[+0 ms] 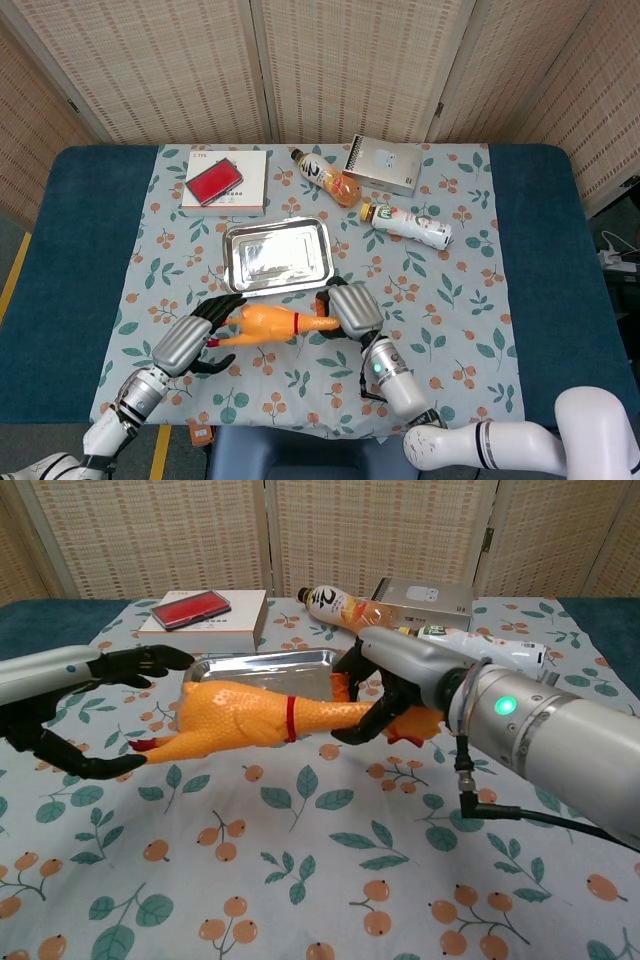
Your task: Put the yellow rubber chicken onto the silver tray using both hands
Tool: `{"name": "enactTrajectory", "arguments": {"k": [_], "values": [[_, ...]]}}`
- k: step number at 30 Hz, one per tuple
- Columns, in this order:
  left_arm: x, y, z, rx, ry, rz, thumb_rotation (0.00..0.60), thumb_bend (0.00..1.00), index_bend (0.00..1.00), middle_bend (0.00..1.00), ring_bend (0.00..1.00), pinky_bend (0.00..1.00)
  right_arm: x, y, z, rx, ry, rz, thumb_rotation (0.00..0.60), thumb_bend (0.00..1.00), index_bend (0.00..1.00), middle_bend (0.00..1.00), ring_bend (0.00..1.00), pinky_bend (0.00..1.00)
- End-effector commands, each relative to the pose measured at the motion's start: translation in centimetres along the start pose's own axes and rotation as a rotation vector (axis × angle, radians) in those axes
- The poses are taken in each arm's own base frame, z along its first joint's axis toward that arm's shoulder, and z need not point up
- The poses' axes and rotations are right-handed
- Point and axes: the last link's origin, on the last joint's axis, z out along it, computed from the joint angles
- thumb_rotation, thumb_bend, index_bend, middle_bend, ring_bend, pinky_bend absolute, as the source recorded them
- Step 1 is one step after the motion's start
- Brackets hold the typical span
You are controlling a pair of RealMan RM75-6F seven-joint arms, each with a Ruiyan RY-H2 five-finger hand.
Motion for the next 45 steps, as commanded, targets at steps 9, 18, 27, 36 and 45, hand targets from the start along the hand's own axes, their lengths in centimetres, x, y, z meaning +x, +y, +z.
{"name": "enactTrajectory", "arguments": {"k": [9,18,27,36,45], "values": [[-1.0,0.6,2.6,0.015,-0.003,-0.048,0.600,0.34,0.00,0.00,0.00,0.07,-0.4,-1.5,1.6,-0.039,0.031,0.050,0.600,0.29,0.90,0.57,0.62,0.86],[-1.6,0.2,4.8,0.030,0.060,0.016,0.600,0.34,0.00,0.00,0.00,0.06,-1.1,-3.0,1.6,-0.020,0.015,0.069,0.600,0.29,0.90,0.57,0.62,0.86],[-0.9,-1.3,5.5,0.070,0.137,0.057,0.600,0.34,0.00,0.00,0.00,0.06,-0.9,-3.5,1.0,-0.001,0.017,0.052,0.600,0.29,0.90,0.57,0.62,0.86],[-1.0,-1.6,5.3,0.066,0.102,0.032,0.600,0.34,0.00,0.00,0.00,0.06,-0.5,-3.8,0.9,0.006,0.024,0.050,0.600,0.29,0.90,0.57,0.62,0.86],[-1.4,-1.2,5.5,0.084,0.067,-0.044,0.600,0.48,0.60,0.53,0.47,0.65,-0.4,-3.9,0.9,0.009,0.025,0.050,0.600,0.29,0.90,0.57,0.62,0.86]]}}
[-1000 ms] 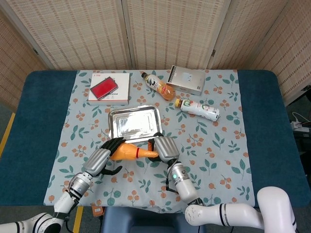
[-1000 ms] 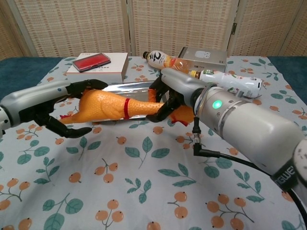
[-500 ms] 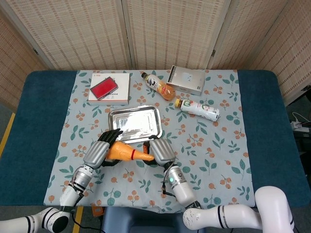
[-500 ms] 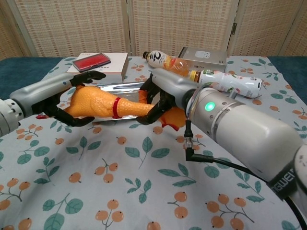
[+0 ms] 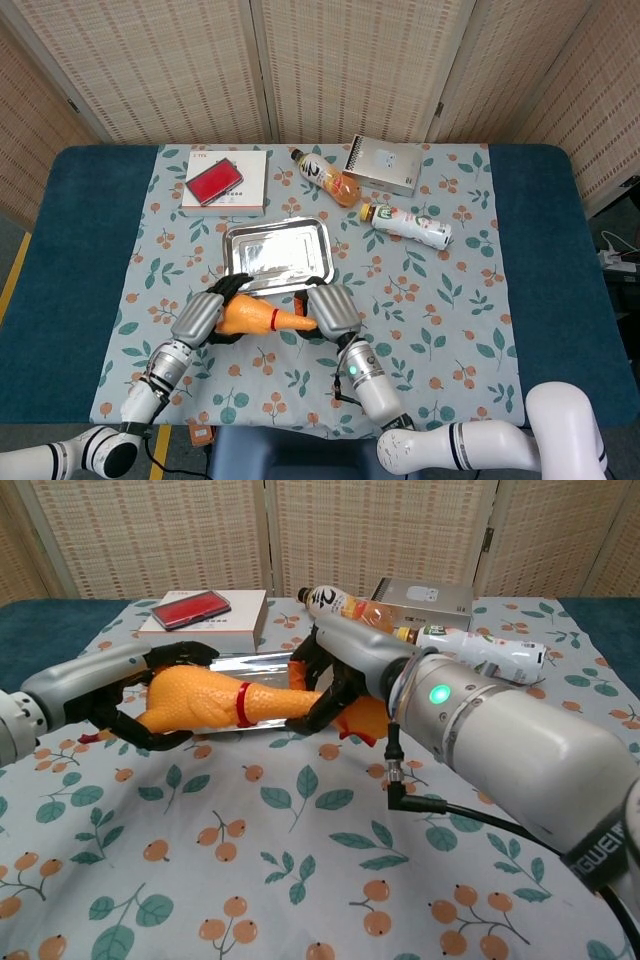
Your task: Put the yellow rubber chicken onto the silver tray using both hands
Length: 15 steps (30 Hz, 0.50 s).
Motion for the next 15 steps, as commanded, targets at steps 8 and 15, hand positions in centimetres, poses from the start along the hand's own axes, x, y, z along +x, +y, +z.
{"name": "enactTrajectory", "arguments": {"k": [8,15], "values": [[-0.34,0.37,0.11,0.011,0.089,0.004,0.600,0.78,0.89,0.78,0.85,1.00,0.14,0.36,-0.14,-0.009,-0.004,-0.005,0.600,0.29,0.90,0.57,0.62,0.86],[-0.79,0.98,-0.04,-0.014,0.124,0.015,0.600,0.82,0.91,0.86,0.98,1.00,0.11,0.55,-0.37,-0.015,-0.016,-0.007,0.600,0.29,0.90,0.57,0.62,0.86]]}}
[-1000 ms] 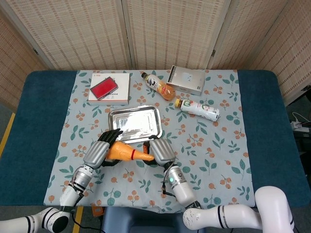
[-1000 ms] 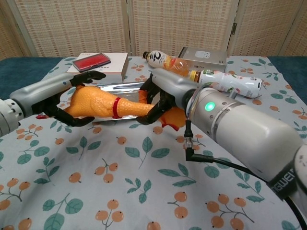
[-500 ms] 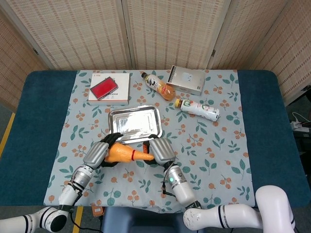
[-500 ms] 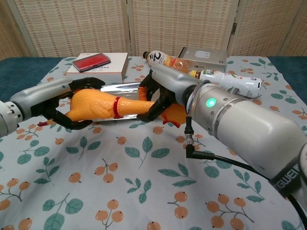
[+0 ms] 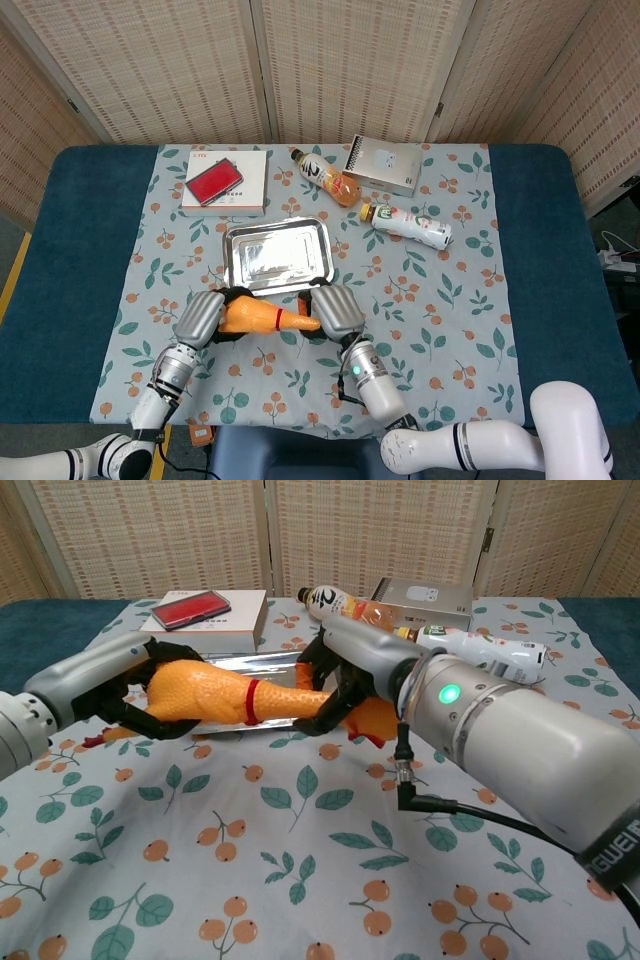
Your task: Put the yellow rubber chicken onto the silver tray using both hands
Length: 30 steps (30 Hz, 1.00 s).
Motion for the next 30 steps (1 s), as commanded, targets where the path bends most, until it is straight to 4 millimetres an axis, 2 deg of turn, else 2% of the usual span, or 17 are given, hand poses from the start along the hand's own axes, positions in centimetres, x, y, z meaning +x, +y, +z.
{"name": "enactTrajectory", "arguments": {"k": [1,3,4,6,7,9,10,12,14,16,30], "values": [[-0.2,0.0,-0.1,-0.006,-0.009,0.020,0.600,0.82,0.91,0.86,0.98,1.00,0.0,0.0,-0.1,0.000,0.000,-0.001,0.600,0.29,0.90,0.57,0.62,0.86],[-0.2,0.1,-0.2,-0.008,-0.014,-0.009,0.600,0.81,0.91,0.86,0.97,1.00,0.1,-0.1,-0.1,0.002,0.001,0.002,0.600,0.29,0.90,0.57,0.62,0.86],[-0.3,0.1,-0.3,-0.006,-0.027,-0.013,0.600,0.78,0.90,0.84,0.94,1.00,0.2,-0.2,-0.2,0.003,0.001,0.003,0.600,0.29,0.90,0.57,0.62,0.86],[-0.4,0.1,-0.7,-0.007,-0.086,-0.028,0.600,0.68,0.83,0.75,0.76,0.91,0.3,-0.3,-0.2,0.005,0.003,0.002,0.600,0.29,0.90,0.57,0.62,0.86],[-0.4,0.1,-0.8,-0.012,-0.098,-0.026,0.600,0.62,0.73,0.66,0.64,0.82,0.3,-0.3,-0.3,0.005,0.004,0.001,0.600,0.29,0.90,0.57,0.62,0.86],[-0.6,0.0,-1.1,-0.020,-0.147,-0.023,0.600,0.52,0.34,0.36,0.34,0.56,0.4,-0.4,-0.4,0.006,0.004,0.000,0.600,0.29,0.90,0.57,0.62,0.86],[-0.6,0.0,-1.2,-0.020,-0.175,-0.028,0.600,0.48,0.14,0.18,0.17,0.42,0.4,-0.3,-0.4,0.004,0.005,-0.003,0.600,0.29,0.90,0.57,0.62,0.86],[-0.3,0.2,-1.1,-0.024,-0.206,-0.051,0.600,0.44,0.00,0.01,0.01,0.20,0.5,-0.3,-0.4,0.001,0.004,-0.005,0.600,0.29,0.90,0.57,0.62,0.86],[0.1,0.5,-1.0,-0.038,-0.197,-0.067,0.600,0.40,0.00,0.00,0.00,0.09,0.5,-0.3,-0.5,0.000,0.004,-0.009,0.600,0.29,0.90,0.57,0.62,0.86],[0.3,0.6,-1.0,-0.046,-0.191,-0.077,0.600,0.37,0.00,0.00,0.00,0.06,0.6,-0.2,-0.5,-0.002,0.004,-0.012,0.600,0.29,0.90,0.57,0.62,0.86],[0.3,1.0,-1.3,-0.073,-0.202,-0.091,0.600,0.33,0.00,0.00,0.00,0.05,0.7,0.0,-0.7,-0.007,-0.007,-0.018,0.600,0.30,0.90,0.57,0.62,0.86]]}}
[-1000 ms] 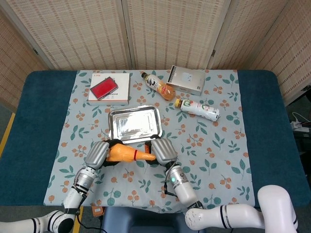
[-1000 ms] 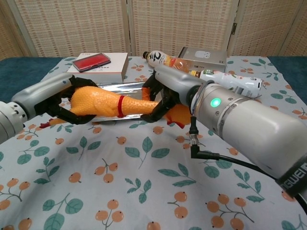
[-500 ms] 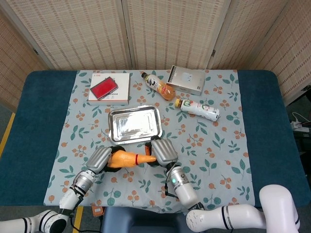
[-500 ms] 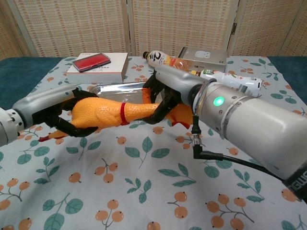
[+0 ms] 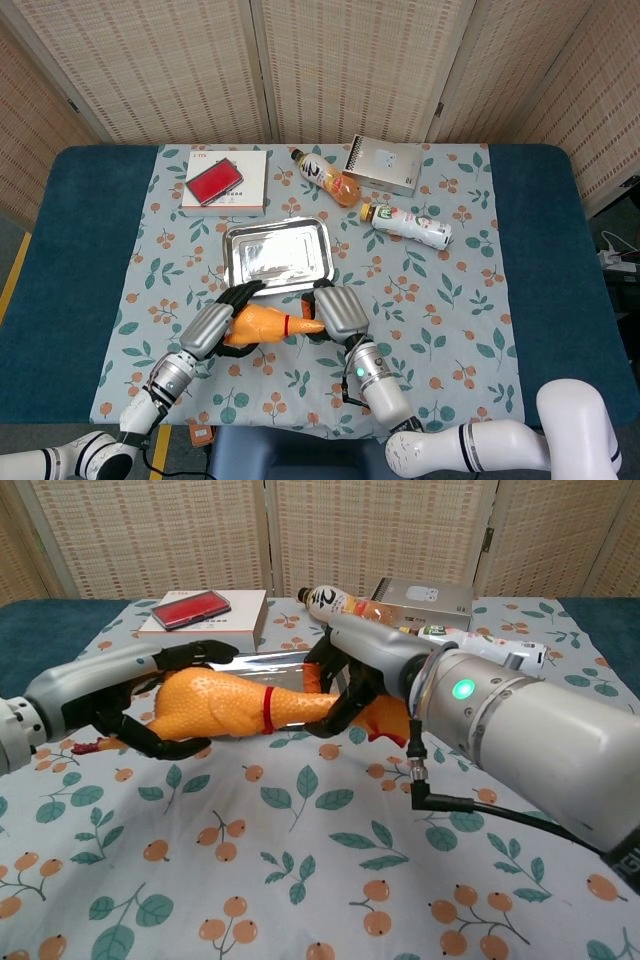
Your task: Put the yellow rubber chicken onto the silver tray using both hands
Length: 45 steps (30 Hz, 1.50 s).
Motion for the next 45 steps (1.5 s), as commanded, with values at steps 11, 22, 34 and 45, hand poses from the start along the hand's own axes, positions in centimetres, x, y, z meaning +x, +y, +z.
{"name": "enactTrajectory", "arguments": {"k": [11,22,34,45], "values": [[-0.7,0.1,0.6,0.028,0.102,-0.017,0.600,0.57,0.88,0.79,0.73,0.94,0.2,0.0,0.0,0.002,0.006,0.002,0.600,0.30,0.90,0.57,0.62,0.86],[-1.2,0.4,0.4,0.014,0.094,0.056,0.600,0.76,0.93,0.93,0.88,1.00,-0.1,0.1,-0.1,-0.001,0.000,0.000,0.600,0.30,0.90,0.57,0.62,0.86],[-0.5,0.1,0.0,-0.004,-0.024,0.017,0.600,0.37,0.00,0.00,0.00,0.04,0.6,0.3,-0.5,-0.003,0.016,-0.010,0.600,0.30,0.90,0.57,0.62,0.86],[3.1,-0.6,-1.7,-0.031,-0.072,-0.125,0.600,0.32,0.00,0.00,0.00,0.01,2.3,2.4,-0.6,-0.042,0.045,-0.010,0.600,0.30,0.90,0.57,0.62,0.86]]}}
